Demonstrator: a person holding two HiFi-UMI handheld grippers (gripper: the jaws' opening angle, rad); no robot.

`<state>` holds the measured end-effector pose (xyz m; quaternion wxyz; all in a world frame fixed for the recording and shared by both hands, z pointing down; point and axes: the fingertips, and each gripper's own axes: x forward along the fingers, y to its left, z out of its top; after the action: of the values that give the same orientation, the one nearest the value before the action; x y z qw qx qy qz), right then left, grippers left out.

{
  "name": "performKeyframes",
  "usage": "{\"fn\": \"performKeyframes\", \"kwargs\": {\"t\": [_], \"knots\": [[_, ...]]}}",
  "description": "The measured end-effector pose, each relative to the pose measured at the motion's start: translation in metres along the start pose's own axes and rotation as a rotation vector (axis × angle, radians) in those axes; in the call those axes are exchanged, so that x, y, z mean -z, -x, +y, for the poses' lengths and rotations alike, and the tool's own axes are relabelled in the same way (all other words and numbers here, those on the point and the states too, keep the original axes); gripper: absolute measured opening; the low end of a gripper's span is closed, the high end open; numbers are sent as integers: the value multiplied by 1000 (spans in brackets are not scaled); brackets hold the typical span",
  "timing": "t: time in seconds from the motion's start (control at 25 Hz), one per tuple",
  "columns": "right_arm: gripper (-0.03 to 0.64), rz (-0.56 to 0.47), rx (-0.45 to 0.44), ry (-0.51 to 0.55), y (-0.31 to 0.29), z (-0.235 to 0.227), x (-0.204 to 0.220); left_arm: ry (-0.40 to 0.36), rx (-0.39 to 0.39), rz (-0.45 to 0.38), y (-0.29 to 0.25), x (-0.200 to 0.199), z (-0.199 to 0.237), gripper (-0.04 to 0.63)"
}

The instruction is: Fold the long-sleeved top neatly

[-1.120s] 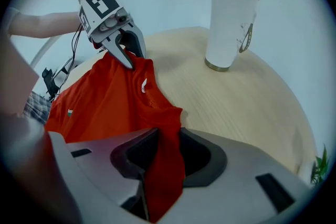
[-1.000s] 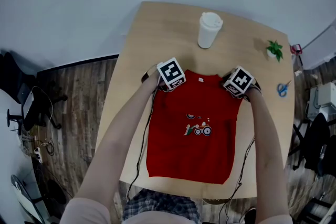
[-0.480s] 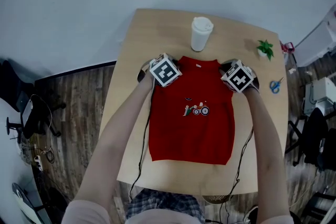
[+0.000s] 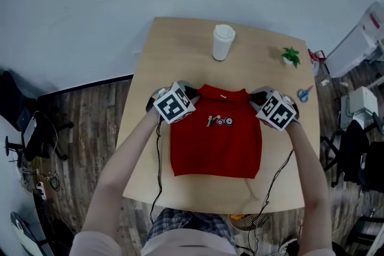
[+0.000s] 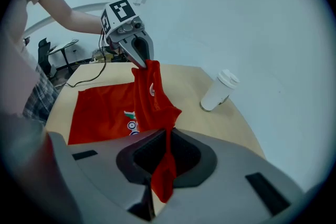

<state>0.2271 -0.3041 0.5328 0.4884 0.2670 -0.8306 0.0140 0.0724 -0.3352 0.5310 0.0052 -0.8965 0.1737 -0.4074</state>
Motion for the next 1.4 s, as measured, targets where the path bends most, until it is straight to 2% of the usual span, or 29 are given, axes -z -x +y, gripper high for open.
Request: {"fn": "performKeyframes", "kwargs": {"t": [0.2, 0.48, 0.8, 1.04, 1.24, 1.4], "knots": [[37, 2, -41, 59, 35, 60, 8, -73, 66, -5, 36, 3, -60, 21], [37, -7, -118, 98, 66, 152, 30, -138, 165, 40, 68, 33, -150, 21], [40, 52, -200, 131, 46, 228, 66, -109, 246, 98, 59, 87, -222, 23], [41, 137, -274, 218, 19, 279, 99, -137, 296, 166, 44, 127, -267, 23], [44, 164, -301, 197, 1, 294, 115, -112, 338, 184, 34, 145, -287, 28], [58, 156, -323, 158, -2, 296, 117, -88, 406, 192, 36, 149, -295, 77]]}}
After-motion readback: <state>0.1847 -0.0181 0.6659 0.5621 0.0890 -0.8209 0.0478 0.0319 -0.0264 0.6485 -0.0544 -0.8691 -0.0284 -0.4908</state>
